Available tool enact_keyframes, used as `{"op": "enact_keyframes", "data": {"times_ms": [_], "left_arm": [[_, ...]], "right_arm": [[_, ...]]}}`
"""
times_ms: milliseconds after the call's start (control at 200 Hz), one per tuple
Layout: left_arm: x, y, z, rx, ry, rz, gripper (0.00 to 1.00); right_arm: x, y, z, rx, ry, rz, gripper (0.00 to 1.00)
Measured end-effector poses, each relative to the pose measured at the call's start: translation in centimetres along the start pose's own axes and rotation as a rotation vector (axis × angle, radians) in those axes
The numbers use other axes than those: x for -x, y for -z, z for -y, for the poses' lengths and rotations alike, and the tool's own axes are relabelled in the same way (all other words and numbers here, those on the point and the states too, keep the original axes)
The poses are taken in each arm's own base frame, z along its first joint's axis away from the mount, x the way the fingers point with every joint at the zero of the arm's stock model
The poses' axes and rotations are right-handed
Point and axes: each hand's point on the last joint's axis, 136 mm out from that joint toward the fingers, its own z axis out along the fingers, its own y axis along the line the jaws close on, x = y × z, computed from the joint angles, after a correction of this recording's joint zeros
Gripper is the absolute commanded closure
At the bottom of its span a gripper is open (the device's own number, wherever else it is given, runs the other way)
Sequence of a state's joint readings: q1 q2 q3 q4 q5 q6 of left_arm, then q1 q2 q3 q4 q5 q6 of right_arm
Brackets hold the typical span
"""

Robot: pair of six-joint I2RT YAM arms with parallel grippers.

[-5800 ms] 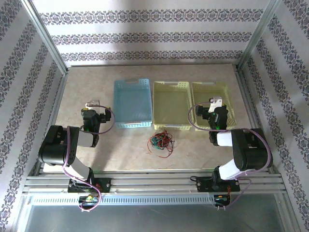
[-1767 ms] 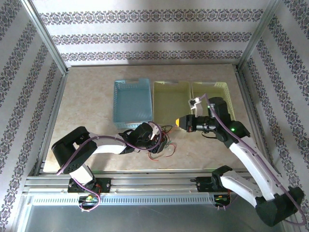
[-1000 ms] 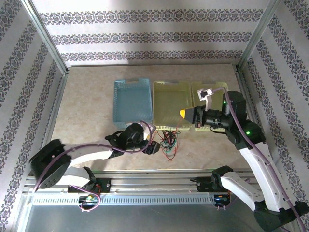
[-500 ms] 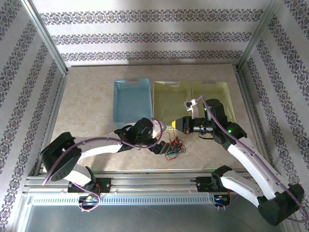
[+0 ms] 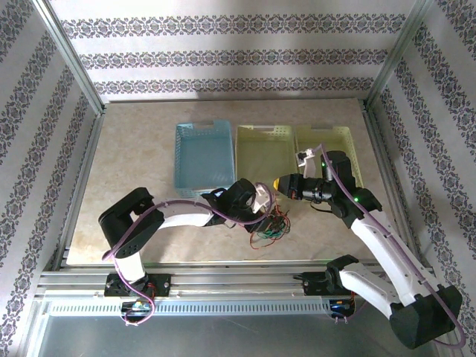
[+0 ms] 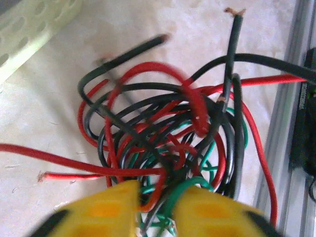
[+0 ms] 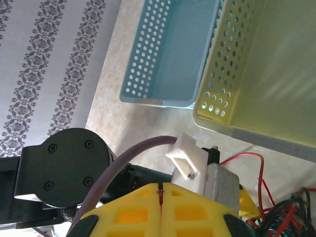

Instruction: Untangle the cables

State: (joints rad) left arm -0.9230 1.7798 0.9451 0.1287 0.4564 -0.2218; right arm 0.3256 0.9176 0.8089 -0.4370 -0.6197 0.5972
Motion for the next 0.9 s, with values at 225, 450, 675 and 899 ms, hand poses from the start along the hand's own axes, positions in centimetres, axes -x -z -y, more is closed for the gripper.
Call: {"op": "enact_keyframes", "data": {"times_ms": [225,450,675,899], "left_arm": [[-1.1,1.4,-2.8,0.149,0.059,0.062,1.0],[-3.9,5.9,-4.9,0.258,0.144,0.111,1.0],[-5.6,8.7,-5.7,0.313,0.21,0.169,1.0],[-7.8,10.2,-7.8,0.444,0.281,0.163,1.0]], "right_arm": [[3.0,4.1,2.9,-0.188,-0.032,0.22,1.0],[5.4,12.2,7.5,-0.551,-0.087,0.546,1.0],[6.0,17.1,9.9,-0.789,-0.147,0.659,1.0],[8.0,21.3,10.4,-0.923,-0.17,0.757,1.0]]}}
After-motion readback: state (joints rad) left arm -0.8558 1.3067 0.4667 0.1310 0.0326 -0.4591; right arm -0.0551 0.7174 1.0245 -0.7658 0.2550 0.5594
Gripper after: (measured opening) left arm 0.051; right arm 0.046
